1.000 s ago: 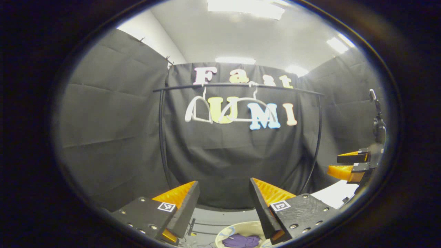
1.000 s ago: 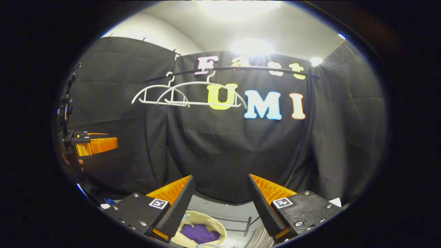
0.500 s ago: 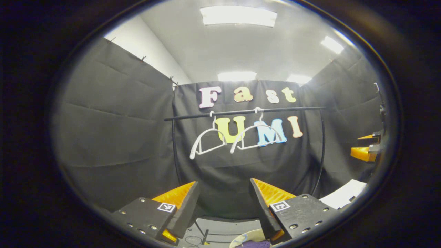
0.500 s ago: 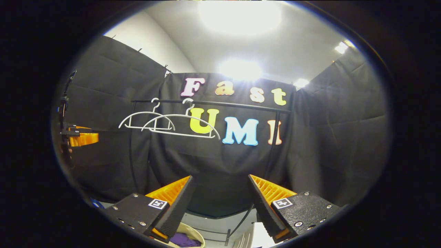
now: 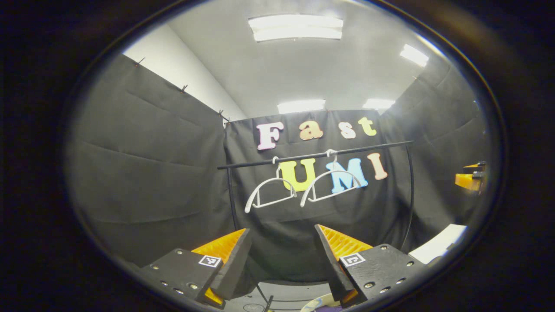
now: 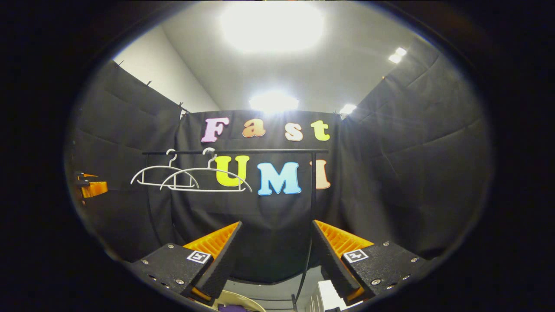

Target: Grasp the clothes on the hanger with both hands and then place them into the laundry hamper below.

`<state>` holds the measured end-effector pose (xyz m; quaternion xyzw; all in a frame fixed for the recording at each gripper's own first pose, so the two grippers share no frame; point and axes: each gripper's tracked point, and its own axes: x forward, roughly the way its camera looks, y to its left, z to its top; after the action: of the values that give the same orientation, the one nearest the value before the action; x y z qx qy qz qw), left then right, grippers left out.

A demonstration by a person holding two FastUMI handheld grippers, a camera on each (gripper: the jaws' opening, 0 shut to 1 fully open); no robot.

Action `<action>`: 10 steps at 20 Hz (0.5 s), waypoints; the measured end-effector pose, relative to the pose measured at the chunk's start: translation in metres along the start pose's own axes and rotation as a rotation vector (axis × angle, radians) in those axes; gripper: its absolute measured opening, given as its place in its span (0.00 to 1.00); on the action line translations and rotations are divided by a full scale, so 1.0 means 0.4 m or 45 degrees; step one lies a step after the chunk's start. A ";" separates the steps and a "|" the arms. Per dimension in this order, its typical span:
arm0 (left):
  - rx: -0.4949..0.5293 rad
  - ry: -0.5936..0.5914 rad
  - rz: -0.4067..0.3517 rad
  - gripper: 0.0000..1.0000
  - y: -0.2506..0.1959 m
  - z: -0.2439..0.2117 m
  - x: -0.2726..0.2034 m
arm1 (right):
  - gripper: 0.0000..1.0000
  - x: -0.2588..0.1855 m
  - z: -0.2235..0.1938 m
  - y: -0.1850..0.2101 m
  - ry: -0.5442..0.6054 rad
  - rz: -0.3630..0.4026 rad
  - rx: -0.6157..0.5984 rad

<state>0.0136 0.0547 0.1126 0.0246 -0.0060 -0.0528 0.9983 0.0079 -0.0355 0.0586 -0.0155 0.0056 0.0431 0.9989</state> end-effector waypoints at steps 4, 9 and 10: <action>-0.009 -0.024 0.014 0.83 0.008 0.008 -0.003 | 0.95 -0.005 0.016 -0.014 -0.028 -0.030 -0.006; -0.002 -0.027 0.027 0.83 0.030 0.005 0.007 | 0.95 0.001 0.011 -0.013 -0.013 -0.028 0.038; -0.006 -0.025 0.026 0.80 0.033 0.003 0.008 | 0.95 0.001 0.006 -0.013 -0.006 -0.030 0.035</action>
<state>0.0183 0.0674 0.1143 0.0216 -0.0159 -0.0429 0.9987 0.0090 -0.0406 0.0611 -0.0015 0.0038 0.0313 0.9995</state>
